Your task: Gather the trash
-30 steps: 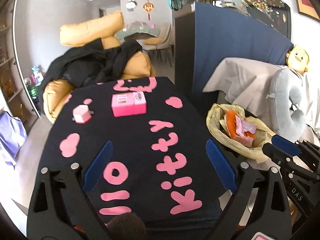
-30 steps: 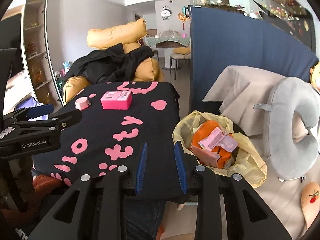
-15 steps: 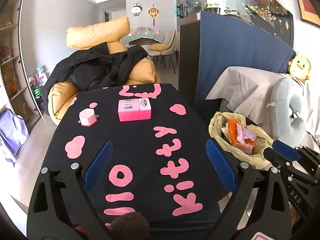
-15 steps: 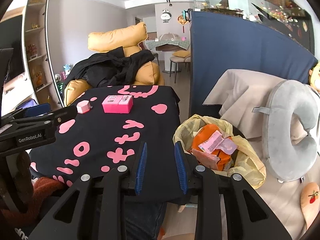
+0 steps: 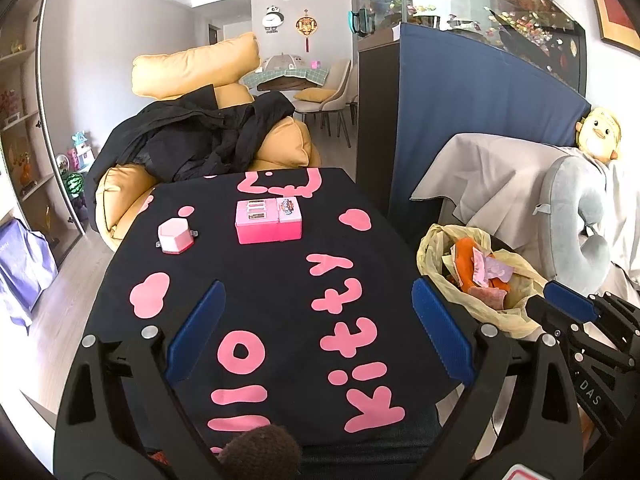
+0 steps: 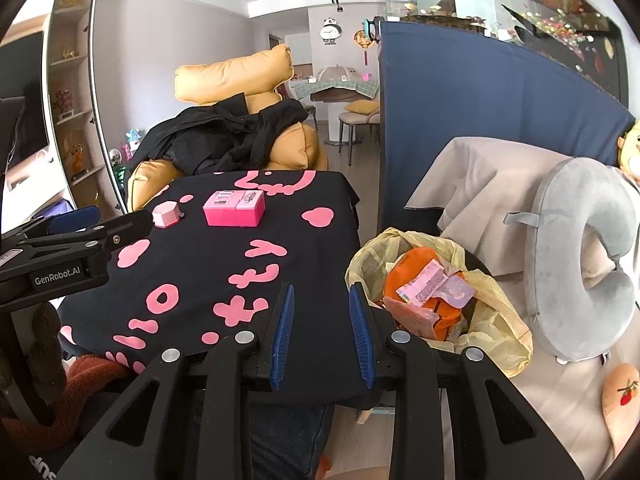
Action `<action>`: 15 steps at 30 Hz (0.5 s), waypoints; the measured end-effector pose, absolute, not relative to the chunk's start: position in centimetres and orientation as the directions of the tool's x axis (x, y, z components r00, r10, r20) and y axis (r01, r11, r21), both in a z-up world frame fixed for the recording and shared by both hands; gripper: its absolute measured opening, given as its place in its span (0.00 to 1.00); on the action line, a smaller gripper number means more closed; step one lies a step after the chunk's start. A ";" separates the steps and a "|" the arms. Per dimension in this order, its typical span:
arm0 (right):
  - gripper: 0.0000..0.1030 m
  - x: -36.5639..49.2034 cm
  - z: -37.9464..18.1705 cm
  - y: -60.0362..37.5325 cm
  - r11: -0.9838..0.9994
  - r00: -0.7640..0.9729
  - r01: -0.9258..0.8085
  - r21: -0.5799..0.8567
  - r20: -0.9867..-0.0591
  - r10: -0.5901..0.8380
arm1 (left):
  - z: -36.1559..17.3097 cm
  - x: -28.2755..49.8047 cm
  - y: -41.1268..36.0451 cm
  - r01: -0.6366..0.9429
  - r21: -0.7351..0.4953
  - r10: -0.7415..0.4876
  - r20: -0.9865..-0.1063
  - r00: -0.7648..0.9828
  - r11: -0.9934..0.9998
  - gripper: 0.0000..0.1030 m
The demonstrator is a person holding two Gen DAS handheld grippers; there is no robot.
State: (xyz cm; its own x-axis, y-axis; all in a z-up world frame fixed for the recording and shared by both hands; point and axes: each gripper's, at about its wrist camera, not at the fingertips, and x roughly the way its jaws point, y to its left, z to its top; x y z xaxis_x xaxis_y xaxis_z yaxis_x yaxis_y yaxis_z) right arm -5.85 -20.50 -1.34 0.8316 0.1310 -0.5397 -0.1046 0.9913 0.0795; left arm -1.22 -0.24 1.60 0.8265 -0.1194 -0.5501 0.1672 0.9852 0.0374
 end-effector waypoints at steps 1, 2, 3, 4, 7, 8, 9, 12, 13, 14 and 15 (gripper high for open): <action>0.27 -5.8 -1.3 -20.6 0.991 0.832 -0.103 0.080 -0.540 0.130 | 1.6 -1.2 -0.3 0.167 0.038 -0.119 -0.550 0.826 0.985 0.87; 0.27 -5.8 -1.3 -20.6 0.991 0.832 -0.102 0.081 -0.540 0.130 | 1.6 -1.2 -0.3 0.168 0.038 -0.120 -0.550 0.826 0.985 0.87; 0.28 -5.9 -1.3 -20.7 0.991 0.832 -0.101 0.082 -0.540 0.130 | 1.6 -1.3 -0.3 0.168 0.038 -0.120 -0.550 0.827 0.985 0.87; 0.27 -5.9 -1.3 -20.7 0.991 0.832 -0.101 0.083 -0.539 0.129 | 1.6 -1.3 -0.4 0.167 0.038 -0.119 -0.550 0.826 0.985 0.87; 0.27 -5.8 -1.3 -20.9 0.992 0.831 -0.098 0.085 -0.541 0.128 | 1.6 -1.3 -0.4 0.167 0.037 -0.119 -0.551 0.826 0.985 0.87; 0.27 -5.8 -1.3 -20.9 0.992 0.831 -0.099 0.085 -0.541 0.129 | 1.6 -1.3 -0.4 0.166 0.038 -0.118 -0.551 0.826 0.985 0.87; 0.27 -5.8 -1.3 -20.9 0.992 0.831 -0.099 0.084 -0.541 0.128 | 1.6 -1.3 -0.4 0.166 0.037 -0.118 -0.551 0.826 0.985 0.87; 0.27 -5.8 -1.4 -20.9 0.992 0.830 -0.099 0.084 -0.542 0.129 | 1.6 -1.3 -0.4 0.166 0.037 -0.118 -0.550 0.826 0.985 0.87; 0.27 -5.8 -1.5 -20.9 0.992 0.830 -0.099 0.084 -0.543 0.129 | 1.6 -1.3 -0.4 0.166 0.038 -0.118 -0.551 0.826 0.985 0.87; 0.27 -5.8 -1.5 -20.9 0.992 0.830 -0.099 0.084 -0.542 0.129 | 1.6 -1.3 -0.4 0.166 0.037 -0.118 -0.551 0.826 0.985 0.87; 0.27 -5.8 -1.5 -20.9 0.992 0.830 -0.100 0.084 -0.542 0.129 | 1.6 -1.3 -0.4 0.166 0.037 -0.118 -0.552 0.826 0.985 0.87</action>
